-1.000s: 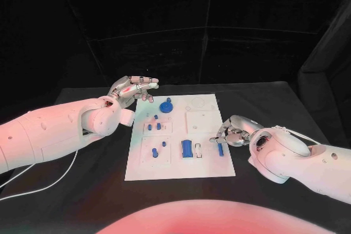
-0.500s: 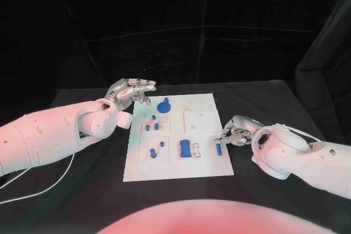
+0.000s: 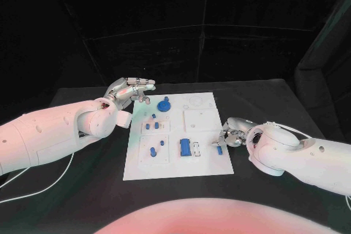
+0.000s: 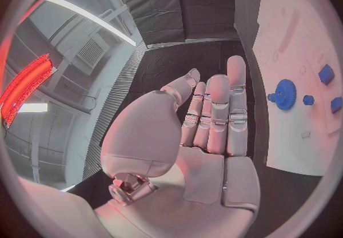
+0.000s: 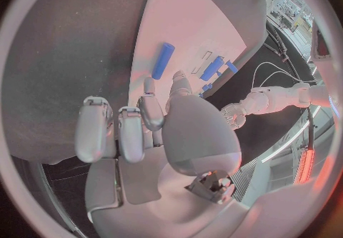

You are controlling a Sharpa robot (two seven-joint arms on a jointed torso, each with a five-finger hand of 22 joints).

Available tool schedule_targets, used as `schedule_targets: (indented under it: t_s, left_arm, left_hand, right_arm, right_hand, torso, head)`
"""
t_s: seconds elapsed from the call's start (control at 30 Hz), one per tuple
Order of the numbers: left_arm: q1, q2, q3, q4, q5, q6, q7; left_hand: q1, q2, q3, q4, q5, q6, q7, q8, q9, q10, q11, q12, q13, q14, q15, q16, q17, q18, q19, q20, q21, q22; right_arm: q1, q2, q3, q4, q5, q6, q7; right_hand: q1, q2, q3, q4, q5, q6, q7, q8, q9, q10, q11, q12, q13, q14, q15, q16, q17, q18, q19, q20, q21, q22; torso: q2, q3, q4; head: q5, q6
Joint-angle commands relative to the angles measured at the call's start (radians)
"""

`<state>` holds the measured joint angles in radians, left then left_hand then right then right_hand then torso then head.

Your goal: Assemble the parts on the task board

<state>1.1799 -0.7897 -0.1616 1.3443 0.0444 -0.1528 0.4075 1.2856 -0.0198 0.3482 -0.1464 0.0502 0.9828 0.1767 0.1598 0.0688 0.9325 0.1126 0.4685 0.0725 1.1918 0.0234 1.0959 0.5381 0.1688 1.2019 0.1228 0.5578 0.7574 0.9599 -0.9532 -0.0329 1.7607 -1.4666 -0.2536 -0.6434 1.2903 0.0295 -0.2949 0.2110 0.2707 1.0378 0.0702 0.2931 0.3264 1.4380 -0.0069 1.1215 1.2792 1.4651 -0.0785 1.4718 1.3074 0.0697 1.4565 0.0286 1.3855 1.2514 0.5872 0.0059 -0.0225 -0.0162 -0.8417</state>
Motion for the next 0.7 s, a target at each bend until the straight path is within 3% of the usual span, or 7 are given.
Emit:
schedule_targets:
  t_s: [0.03, 0.4, 0.7]
  left_arm:
    - [0.001, -0.001, 0.001, 0.0, -0.003, 0.011, 0.006]
    - [0.001, -0.002, 0.0, -0.001, -0.003, 0.013, 0.005]
    - [0.001, -0.004, 0.0, 0.0, -0.003, 0.014, 0.003]
  left_hand:
    - [-0.003, -0.006, -0.004, -0.003, -0.001, -0.005, 0.001, 0.004, 0.0, -0.009, -0.001, 0.006, -0.001, -0.006, 0.003, -0.005, -0.001, 0.012, -0.004, 0.0, -0.006, -0.001]
    - [-0.004, -0.005, -0.005, -0.003, -0.001, -0.006, 0.001, 0.005, 0.0, -0.011, 0.0, 0.008, -0.001, -0.01, 0.003, -0.007, -0.006, 0.012, -0.006, 0.0, -0.007, -0.002]
    - [-0.004, -0.005, -0.005, -0.003, -0.001, -0.006, 0.001, 0.005, 0.0, -0.011, 0.0, 0.008, -0.001, -0.01, 0.003, -0.007, -0.006, 0.012, -0.006, 0.0, -0.007, -0.002]
  right_arm:
    - [0.0, 0.003, 0.0, -0.001, -0.036, 0.071, -0.013]
    - [0.0, 0.008, 0.0, -0.004, -0.082, 0.104, -0.017]
    - [-0.002, 0.009, 0.0, -0.003, -0.116, 0.093, -0.018]
  right_hand:
    - [0.012, 0.0, 0.0, -0.007, 0.005, 0.008, 0.002, -0.005, 0.001, -0.002, 0.0, -0.007, 0.0, 0.071, 0.003, -0.005, 0.095, -0.003, 0.001, 0.004, -0.005, -0.001]
    - [0.017, -0.001, 0.0, -0.01, 0.003, 0.013, 0.001, -0.003, 0.003, -0.003, -0.001, -0.009, 0.0, 0.071, 0.003, -0.006, 0.094, -0.003, 0.001, 0.004, -0.005, 0.0]
    - [0.014, -0.011, -0.01, -0.01, -0.013, 0.013, 0.002, -0.005, 0.005, -0.007, 0.0, -0.019, -0.005, 0.07, 0.003, -0.01, 0.089, -0.002, -0.001, 0.004, -0.008, -0.004]
  torso:
    - [0.0, -0.0001, -0.0019]
    - [-0.001, 0.0001, -0.0006]
    - [-0.001, -0.0006, -0.0015]
  head:
    - [0.002, -0.002]
    - [0.001, -0.004]
    - [0.002, -0.005]
